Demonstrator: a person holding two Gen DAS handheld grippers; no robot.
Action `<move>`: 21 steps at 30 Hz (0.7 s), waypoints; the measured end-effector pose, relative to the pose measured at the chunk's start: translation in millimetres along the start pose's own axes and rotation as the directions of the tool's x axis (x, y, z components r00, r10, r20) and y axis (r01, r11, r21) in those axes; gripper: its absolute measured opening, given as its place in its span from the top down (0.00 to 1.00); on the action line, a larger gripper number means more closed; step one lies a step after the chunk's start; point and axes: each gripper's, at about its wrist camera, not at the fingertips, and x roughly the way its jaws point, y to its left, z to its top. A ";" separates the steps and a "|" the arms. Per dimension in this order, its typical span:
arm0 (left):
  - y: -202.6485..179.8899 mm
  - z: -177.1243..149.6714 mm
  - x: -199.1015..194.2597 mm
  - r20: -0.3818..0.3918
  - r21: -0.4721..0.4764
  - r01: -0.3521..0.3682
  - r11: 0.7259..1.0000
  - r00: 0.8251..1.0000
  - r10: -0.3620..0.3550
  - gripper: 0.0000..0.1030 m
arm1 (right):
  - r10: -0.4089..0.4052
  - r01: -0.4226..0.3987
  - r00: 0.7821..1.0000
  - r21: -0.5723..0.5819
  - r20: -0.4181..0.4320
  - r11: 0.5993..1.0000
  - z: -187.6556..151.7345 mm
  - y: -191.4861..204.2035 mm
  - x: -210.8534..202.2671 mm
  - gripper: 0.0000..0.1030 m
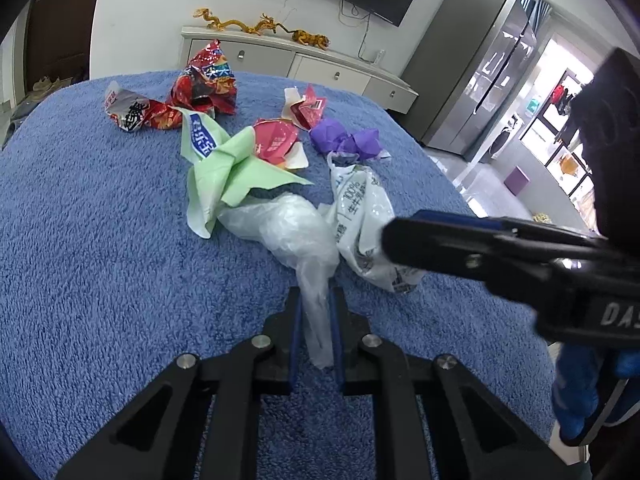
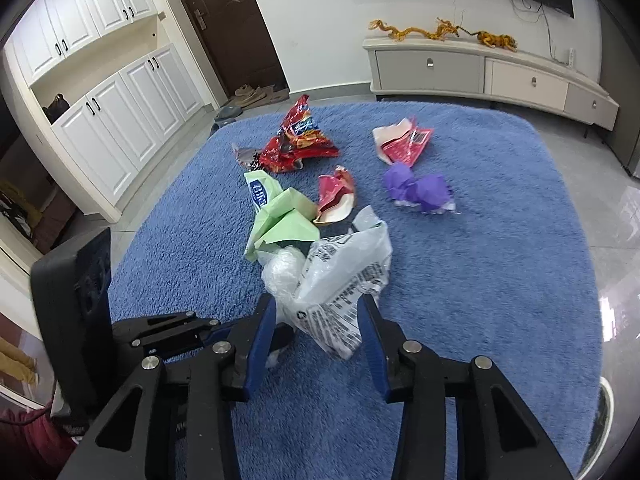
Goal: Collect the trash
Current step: 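Grasp the clear bag with the left gripper while the right grasps the white printed bag, then carry both bags over the white bin and open both grippers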
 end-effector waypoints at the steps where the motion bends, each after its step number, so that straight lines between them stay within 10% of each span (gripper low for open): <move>1: -0.6 -0.8 -0.9 0.002 0.002 -0.003 1.000 1.000 0.003 0.88 | 0.005 -0.005 1.000 0.004 -0.006 1.000 0.0 0.4 4.6 0.64; 21: -30.1 -7.6 -6.5 -0.009 0.006 -0.030 1.000 0.999 0.030 0.95 | 0.002 -0.008 0.993 0.050 0.115 0.999 -40.2 -29.6 -54.5 0.86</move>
